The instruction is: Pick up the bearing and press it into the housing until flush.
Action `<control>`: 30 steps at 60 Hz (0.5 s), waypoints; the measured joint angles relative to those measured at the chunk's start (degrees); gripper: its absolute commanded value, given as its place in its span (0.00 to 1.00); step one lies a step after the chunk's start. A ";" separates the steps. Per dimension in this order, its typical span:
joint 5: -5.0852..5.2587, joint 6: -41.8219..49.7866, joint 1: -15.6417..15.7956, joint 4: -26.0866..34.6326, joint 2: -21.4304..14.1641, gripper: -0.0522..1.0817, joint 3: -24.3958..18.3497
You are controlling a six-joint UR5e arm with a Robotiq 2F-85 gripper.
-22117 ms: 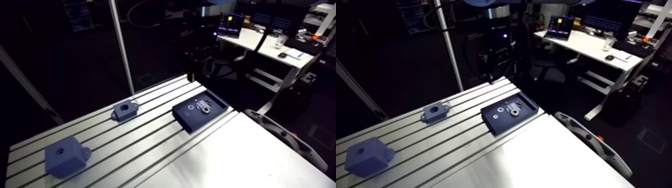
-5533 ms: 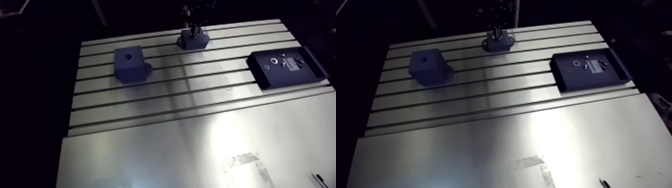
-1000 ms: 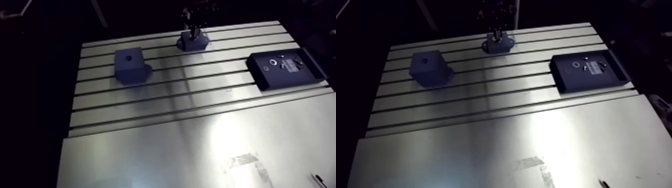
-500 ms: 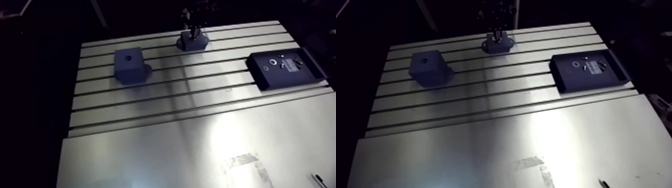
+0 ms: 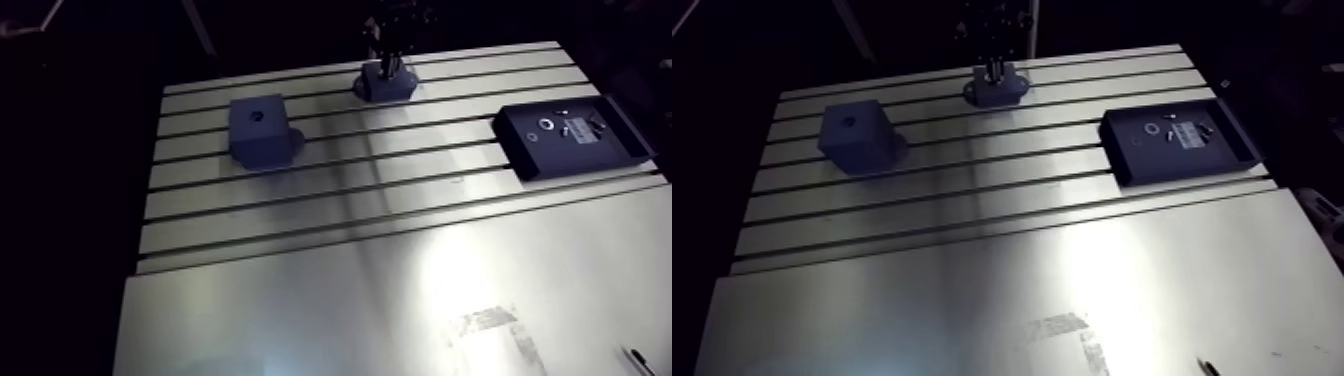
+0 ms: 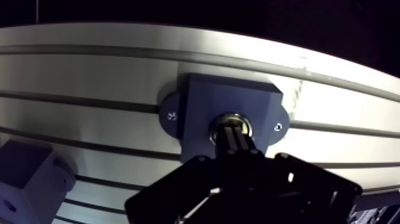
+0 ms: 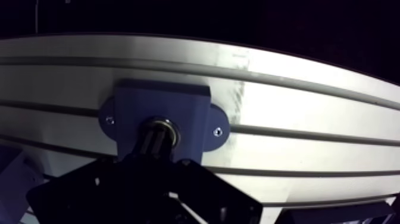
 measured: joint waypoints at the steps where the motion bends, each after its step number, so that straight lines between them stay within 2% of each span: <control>1: 0.00 0.00 0.00 0.00 0.00 1.00 0.00; 30: -0.07 0.00 0.02 -0.06 0.09 1.00 0.02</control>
